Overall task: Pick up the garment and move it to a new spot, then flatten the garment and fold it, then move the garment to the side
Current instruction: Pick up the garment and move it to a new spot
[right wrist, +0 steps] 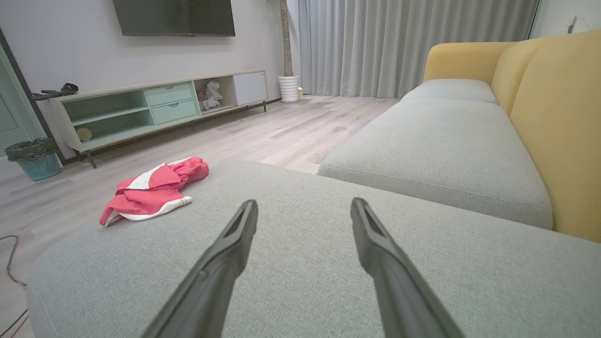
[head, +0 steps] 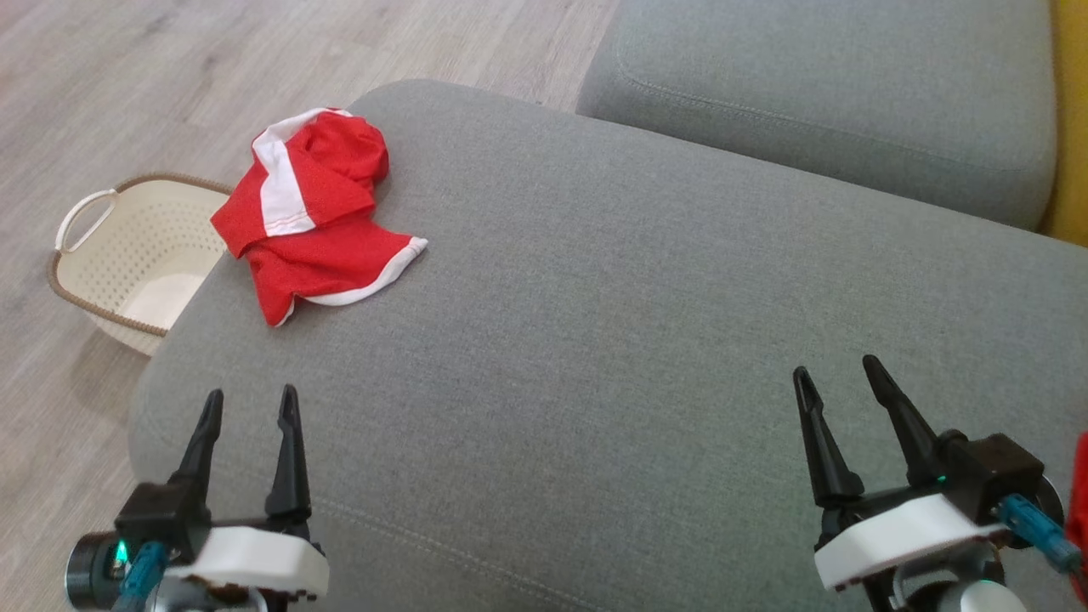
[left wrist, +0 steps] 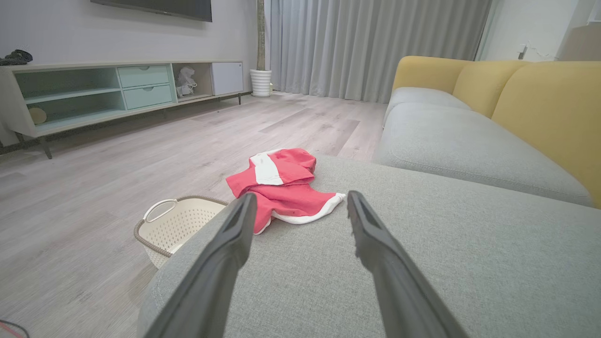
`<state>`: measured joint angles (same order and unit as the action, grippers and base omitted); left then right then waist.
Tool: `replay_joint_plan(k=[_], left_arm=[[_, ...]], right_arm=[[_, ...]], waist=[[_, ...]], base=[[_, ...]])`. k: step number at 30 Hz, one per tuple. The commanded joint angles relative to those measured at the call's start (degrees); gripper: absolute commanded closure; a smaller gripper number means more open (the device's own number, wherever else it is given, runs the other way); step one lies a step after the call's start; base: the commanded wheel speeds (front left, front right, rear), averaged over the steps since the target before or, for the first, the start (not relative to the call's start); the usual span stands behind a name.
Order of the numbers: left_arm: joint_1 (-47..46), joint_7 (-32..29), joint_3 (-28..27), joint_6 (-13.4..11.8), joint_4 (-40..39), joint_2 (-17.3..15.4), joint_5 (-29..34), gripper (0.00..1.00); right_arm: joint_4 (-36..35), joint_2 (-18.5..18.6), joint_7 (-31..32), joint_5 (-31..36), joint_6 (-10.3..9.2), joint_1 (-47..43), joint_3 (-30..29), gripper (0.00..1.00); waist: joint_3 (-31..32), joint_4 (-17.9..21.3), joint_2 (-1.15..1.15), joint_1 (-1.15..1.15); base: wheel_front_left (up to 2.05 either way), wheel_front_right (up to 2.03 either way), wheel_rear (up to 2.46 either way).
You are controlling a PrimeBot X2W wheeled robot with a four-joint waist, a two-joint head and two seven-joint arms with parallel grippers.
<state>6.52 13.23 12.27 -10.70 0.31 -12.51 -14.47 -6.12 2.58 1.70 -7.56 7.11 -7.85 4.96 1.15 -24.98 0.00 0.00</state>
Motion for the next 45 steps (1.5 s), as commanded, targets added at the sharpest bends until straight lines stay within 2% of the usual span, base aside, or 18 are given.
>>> replay_joint_plan(k=[1, 7, 15, 20, 27, 34, 35, 36, 39, 44, 45], left_arm=[[-3.6, 0.5, -2.3, -0.6, -1.7, -1.0, -0.5, 0.00], [-7.8, 1.2, -3.1, -0.3, 0.8, 0.4, -1.4, 0.00], [-20.6, 1.7, -7.3, 3.1, 9.3, 3.9, -2.9, 0.00], [-29.7, 1.8, -10.7, 6.3, 20.3, 4.2, -2.4, 0.00], [-41.4, 1.8, -11.7, 10.4, 41.3, 1.9, -1.4, 0.00], [-49.1, 1.8, -12.8, 11.9, 59.0, 0.8, -2.8, 0.00], [-49.7, 1.8, -12.9, 12.2, 60.1, 0.4, -2.8, 0.57], [-50.2, 1.8, -13.0, 12.5, 60.8, 0.0, -2.9, 1.00], [-50.2, 1.8, -13.7, 12.5, 59.2, -0.8, -2.3, 1.00], [-45.9, 1.8, -16.7, 11.3, 49.2, -0.4, -1.1, 1.00], [-45.9, 1.8, -16.7, 11.3, 49.2, -0.4, -1.1, 1.00]], right_arm=[[-2.4, 0.3, 0.2, -0.1, 0.37, 1.3, 1.1, 0.00], [-4.0, 0.3, 1.8, 1.2, 0.37, 3.7, 1.6, 0.00], [-8.0, 1.9, 5.8, 4.6, 0.37, 9.4, 3.0, 0.00], [-9.7, 3.2, 7.0, 5.0, 0.37, 12.1, 3.0, 0.00], [-10.1, 4.2, 6.8, 4.9, 0.37, 14.7, 3.0, 0.00], [-8.7, 3.8, 5.8, 4.3, 0.37, 16.2, 3.5, 0.00], [-8.5, 3.8, 5.7, 4.2, 0.37, 16.3, 3.6, 0.00], [-8.2, 3.7, 5.6, 4.2, 0.37, 16.4, 3.5, 0.00], [-7.6, 3.5, 4.7, 4.0, 0.37, 16.5, 2.8, 0.00], [-6.4, 2.8, 2.9, 3.8, 0.37, 16.6, 1.7, 0.00], [-6.4, 2.8, 2.9, 3.8, 0.37, 16.6, 1.7, 0.00]], waist=[[-0.2, 0.0, 0.00, 0.00], [-5.4, 1.3, 0.00, 0.00], [-18.3, 6.2, 0.00, 0.00], [-25.0, 9.0, 0.00, 0.00], [-29.9, 11.3, 0.00, 0.00], [-30.7, 12.6, 0.00, 0.00], [-30.6, 12.8, 0.00, 0.00], [-30.5, 12.9, 0.00, 0.00], [-29.6, 13.0, 0.00, 0.00], [-26.7, 13.1, 0.00, 0.00], [-26.7, 13.1, 0.00, 0.00]], base=[[0.00, 0.00, 0.00], [0.00, 0.00, 0.00], [0.00, 0.00, 0.00], [0.00, 0.00, 0.00], [0.00, 0.00, 0.00], [0.00, 0.00, 0.00], [0.00, 0.00, 0.00], [0.00, 0.00, 0.00], [0.00, 0.00, 0.00], [0.00, 0.00, 0.00], [0.00, 0.00, 0.00]])
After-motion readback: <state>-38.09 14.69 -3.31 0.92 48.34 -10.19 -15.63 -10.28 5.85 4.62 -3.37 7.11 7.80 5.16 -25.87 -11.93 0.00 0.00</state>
